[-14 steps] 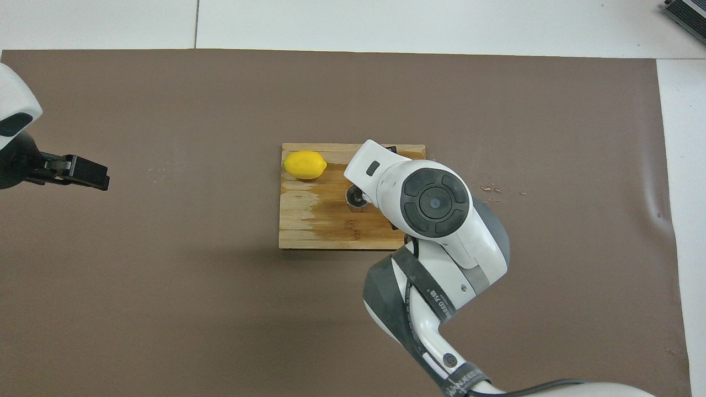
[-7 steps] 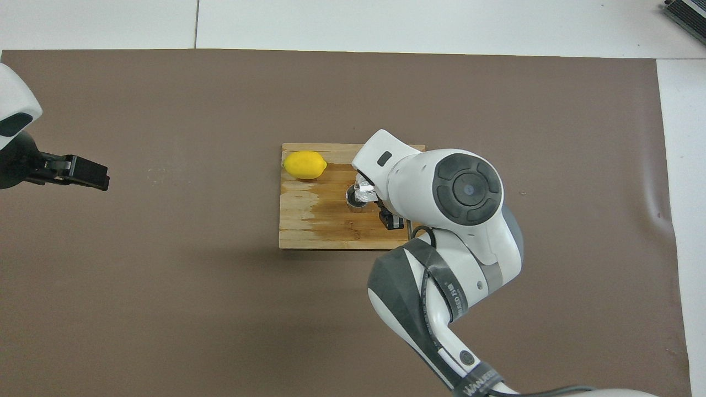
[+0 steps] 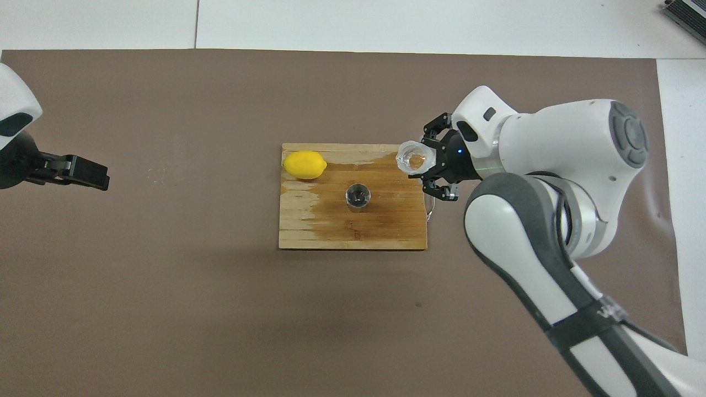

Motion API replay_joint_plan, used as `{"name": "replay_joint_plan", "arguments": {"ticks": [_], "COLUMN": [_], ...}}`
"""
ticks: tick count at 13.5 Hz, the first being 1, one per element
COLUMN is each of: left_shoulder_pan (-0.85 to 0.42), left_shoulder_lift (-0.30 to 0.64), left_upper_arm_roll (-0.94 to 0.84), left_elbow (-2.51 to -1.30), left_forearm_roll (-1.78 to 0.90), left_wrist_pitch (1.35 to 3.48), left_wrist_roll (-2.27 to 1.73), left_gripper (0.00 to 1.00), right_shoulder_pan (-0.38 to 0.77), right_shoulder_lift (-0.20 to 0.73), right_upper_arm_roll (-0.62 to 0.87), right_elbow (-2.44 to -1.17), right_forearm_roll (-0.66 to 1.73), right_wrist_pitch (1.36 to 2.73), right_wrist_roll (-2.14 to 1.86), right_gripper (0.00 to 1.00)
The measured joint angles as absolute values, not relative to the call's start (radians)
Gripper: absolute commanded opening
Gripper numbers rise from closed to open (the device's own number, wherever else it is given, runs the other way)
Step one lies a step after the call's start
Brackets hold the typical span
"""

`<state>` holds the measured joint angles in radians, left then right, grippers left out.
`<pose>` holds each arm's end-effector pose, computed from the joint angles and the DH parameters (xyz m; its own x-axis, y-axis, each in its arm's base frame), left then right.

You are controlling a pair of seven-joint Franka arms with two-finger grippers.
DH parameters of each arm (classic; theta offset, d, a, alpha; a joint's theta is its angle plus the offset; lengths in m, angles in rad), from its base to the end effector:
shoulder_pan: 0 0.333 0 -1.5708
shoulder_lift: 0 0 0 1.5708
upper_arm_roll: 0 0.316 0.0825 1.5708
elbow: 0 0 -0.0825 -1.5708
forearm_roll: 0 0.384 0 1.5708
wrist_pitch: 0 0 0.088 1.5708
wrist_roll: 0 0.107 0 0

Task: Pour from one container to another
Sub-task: 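Carry the white cup back and lower it to its spot with the right gripper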

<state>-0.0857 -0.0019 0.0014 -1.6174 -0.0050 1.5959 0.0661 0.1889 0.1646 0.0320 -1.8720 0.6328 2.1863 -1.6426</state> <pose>0.5531 -0.0473 0.6057 0.9885 -0.1497 -0.0192 -0.1496 -0.9887 0.0063 0.5999 0.1560 0.4463 0.0121 0.8492 0.5279 0.9940 -0.0674 0.0856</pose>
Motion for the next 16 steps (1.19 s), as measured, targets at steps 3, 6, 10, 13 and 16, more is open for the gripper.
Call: {"name": "replay_joint_plan", "arguments": {"ticks": [3, 6, 10, 13, 16], "left_shoulder_pan": [-0.086, -0.086, -0.086, -0.086, -0.086], "left_shoulder_lift": [-0.002, -0.002, -0.002, -0.002, -0.002], "left_upper_arm_roll": [0.001, 0.001, 0.002, 0.002, 0.002], "left_elbow": [-1.617, -1.617, -1.617, -1.617, -1.617], "left_forearm_roll": [-0.005, -0.005, -0.005, -0.005, -0.005], "left_wrist_pitch": [1.596, 1.596, 1.596, 1.596, 1.596], "left_wrist_roll": [0.066, 0.066, 0.066, 0.066, 0.066], "left_gripper": [1.00, 1.00, 1.00, 1.00, 1.00], "right_shoulder_pan": [0.063, -0.019, -0.086, -0.112, -0.113], "right_shoulder_lift": [0.179, 0.228, 0.342, 0.394, 0.393], "right_upper_arm_roll": [0.030, 0.030, 0.030, 0.030, 0.030], "right_elbow": [-1.932, -1.956, -1.967, -1.966, -1.963], "right_forearm_roll": [0.734, 0.747, 0.841, 0.852, 0.852], "right_wrist_pitch": [2.136, 2.120, 2.121, 2.124, 2.127], "right_wrist_roll": [-1.854, -2.013, -2.245, -2.308, -2.308], "right_gripper": [0.00, 0.00, 0.07, 0.97, 1.00]}}
